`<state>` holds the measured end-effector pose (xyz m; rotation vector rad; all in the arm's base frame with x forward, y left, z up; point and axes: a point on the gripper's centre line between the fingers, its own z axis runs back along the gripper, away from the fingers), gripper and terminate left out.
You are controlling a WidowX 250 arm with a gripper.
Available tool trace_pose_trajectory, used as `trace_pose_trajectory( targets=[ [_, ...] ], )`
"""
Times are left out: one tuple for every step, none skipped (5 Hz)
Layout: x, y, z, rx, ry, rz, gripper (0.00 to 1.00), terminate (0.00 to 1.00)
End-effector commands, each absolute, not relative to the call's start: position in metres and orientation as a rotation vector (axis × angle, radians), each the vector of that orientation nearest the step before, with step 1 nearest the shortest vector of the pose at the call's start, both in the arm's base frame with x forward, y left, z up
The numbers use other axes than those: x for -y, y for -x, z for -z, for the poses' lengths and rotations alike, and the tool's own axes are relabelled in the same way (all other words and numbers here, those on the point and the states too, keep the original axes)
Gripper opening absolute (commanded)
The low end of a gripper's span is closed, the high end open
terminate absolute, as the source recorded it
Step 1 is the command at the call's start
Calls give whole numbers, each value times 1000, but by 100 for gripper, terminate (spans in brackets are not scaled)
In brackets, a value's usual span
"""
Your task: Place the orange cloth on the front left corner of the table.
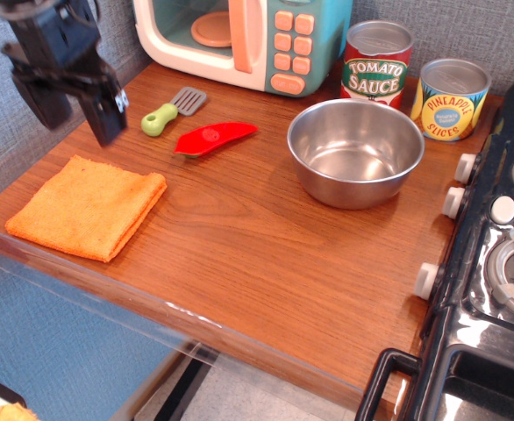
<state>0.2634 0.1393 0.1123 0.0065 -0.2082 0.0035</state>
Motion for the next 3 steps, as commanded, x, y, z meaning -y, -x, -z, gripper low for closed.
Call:
trace_pose_trajectory(
  targets=[
    [-143, -264, -127, 184, -80, -24, 100, 0],
    [-143, -264, -127, 184, -80, -24, 100, 0],
    [-143, -264, -127, 184, -80, -24, 100, 100]
  ],
)
